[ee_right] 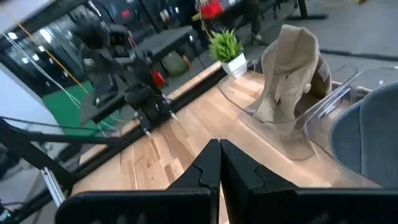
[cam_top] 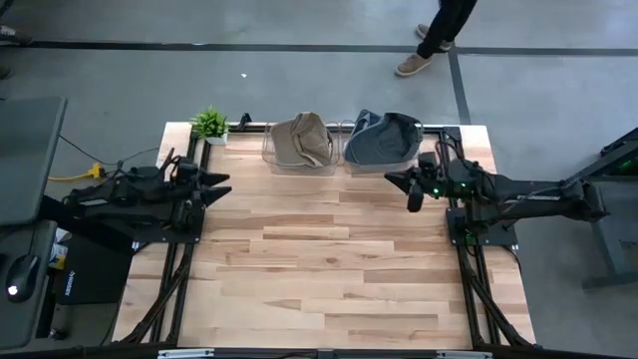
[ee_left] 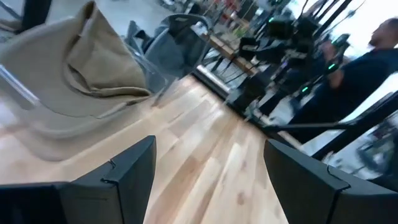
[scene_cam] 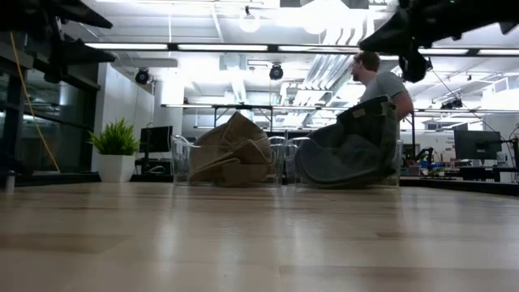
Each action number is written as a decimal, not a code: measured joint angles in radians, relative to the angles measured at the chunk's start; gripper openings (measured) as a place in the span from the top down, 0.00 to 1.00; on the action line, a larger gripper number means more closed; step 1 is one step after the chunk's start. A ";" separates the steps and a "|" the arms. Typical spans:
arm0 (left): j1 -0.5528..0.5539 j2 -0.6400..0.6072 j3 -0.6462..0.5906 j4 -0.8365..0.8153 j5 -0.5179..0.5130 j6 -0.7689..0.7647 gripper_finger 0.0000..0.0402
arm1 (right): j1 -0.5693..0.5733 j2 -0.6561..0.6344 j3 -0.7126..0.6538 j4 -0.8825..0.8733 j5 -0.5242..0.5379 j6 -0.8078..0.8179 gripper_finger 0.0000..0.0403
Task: Pick & Place hat
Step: Return to Home Position
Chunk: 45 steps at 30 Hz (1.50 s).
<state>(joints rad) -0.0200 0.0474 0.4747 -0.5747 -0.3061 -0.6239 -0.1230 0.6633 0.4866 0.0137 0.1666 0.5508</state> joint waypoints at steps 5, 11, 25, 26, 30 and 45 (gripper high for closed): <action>0.000 -0.039 -0.095 0.052 0.004 -0.036 0.32 | 0.017 -0.149 -0.110 0.028 0.028 0.000 1.00; 0.000 -0.040 -0.168 0.228 -0.023 -0.004 0.32 | 0.022 -0.333 -0.222 0.074 0.042 -0.006 1.00; 0.000 -0.042 -0.401 0.600 -0.126 -0.018 0.32 | 0.021 -0.591 -0.404 0.078 0.014 -0.056 1.00; 0.000 -0.042 -0.415 0.614 -0.132 -0.025 0.32 | 0.021 -0.601 -0.411 0.075 0.009 -0.062 1.00; 0.000 -0.034 -0.450 0.626 -0.153 -0.045 0.32 | 0.021 -0.626 -0.439 0.070 -0.001 -0.093 1.00; 0.000 -0.016 -0.454 0.622 -0.115 0.017 0.38 | 0.021 -0.642 -0.475 0.025 -0.044 -0.204 1.00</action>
<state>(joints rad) -0.0200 0.0311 0.0212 0.0478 -0.4207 -0.6067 -0.1020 0.0208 0.0120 0.0383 0.1225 0.3472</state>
